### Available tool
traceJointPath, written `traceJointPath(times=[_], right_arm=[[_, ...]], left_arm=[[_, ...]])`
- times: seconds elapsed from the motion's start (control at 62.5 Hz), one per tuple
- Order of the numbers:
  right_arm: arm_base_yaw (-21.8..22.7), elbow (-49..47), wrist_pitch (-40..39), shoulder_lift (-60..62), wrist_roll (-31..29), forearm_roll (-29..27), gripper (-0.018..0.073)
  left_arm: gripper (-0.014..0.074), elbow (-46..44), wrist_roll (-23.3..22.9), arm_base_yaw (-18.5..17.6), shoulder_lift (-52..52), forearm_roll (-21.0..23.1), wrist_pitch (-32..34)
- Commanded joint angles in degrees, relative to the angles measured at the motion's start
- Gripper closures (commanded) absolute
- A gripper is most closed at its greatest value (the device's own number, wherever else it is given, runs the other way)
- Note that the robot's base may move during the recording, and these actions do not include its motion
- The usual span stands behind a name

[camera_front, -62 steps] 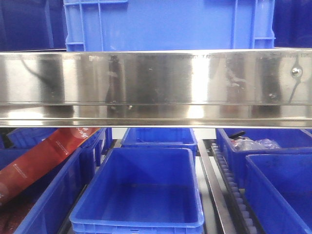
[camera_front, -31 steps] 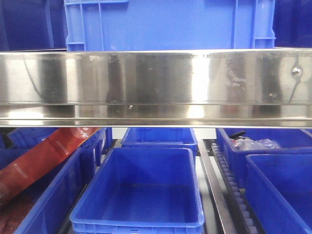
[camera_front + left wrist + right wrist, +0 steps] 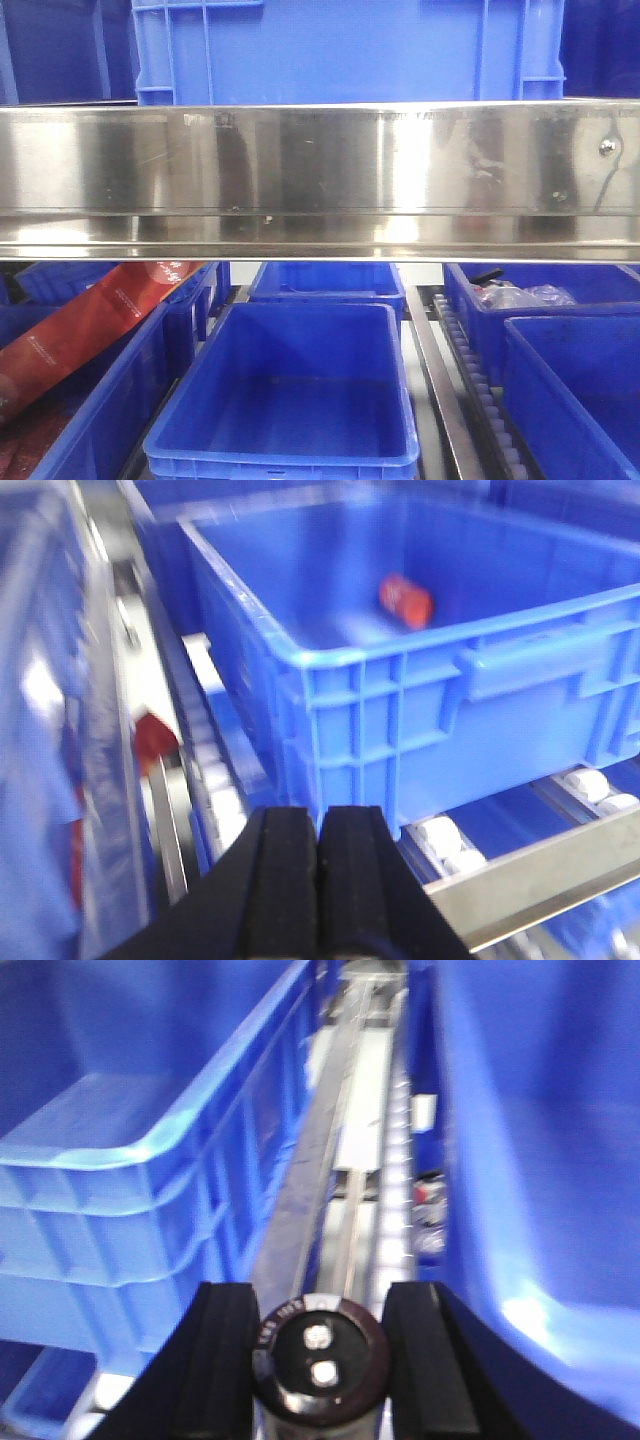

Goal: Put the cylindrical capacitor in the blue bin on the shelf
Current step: 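Lower the left gripper into the blue bin and release the orange capacitor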

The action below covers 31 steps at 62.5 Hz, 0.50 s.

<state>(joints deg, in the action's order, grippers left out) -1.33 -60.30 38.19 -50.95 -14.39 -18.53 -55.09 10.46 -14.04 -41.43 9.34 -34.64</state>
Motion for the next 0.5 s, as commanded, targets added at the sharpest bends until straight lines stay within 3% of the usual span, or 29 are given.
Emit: traceJointPath(times=[0.0,0.272,0.48], right_arm=[[-1.88,-3.04,-1.93,-1.97,-0.55,-0.12,0.0721],[-9.56,-21.39,-2.03,-15.71,-2.70,-0.12,0.0721],[-17.11,-38.43,3.01,-30.29,-4.29,-0.12,0.0721]], left_arm=[[0.0708,3.84,-0.18,0.24,5.21,0.28,3.12],[0.0708,8.90,-2.03,0.24,14.32,0.28,-0.45],[0.0708,8.90,-2.03,0.24,15.57,0.55,-2.20]])
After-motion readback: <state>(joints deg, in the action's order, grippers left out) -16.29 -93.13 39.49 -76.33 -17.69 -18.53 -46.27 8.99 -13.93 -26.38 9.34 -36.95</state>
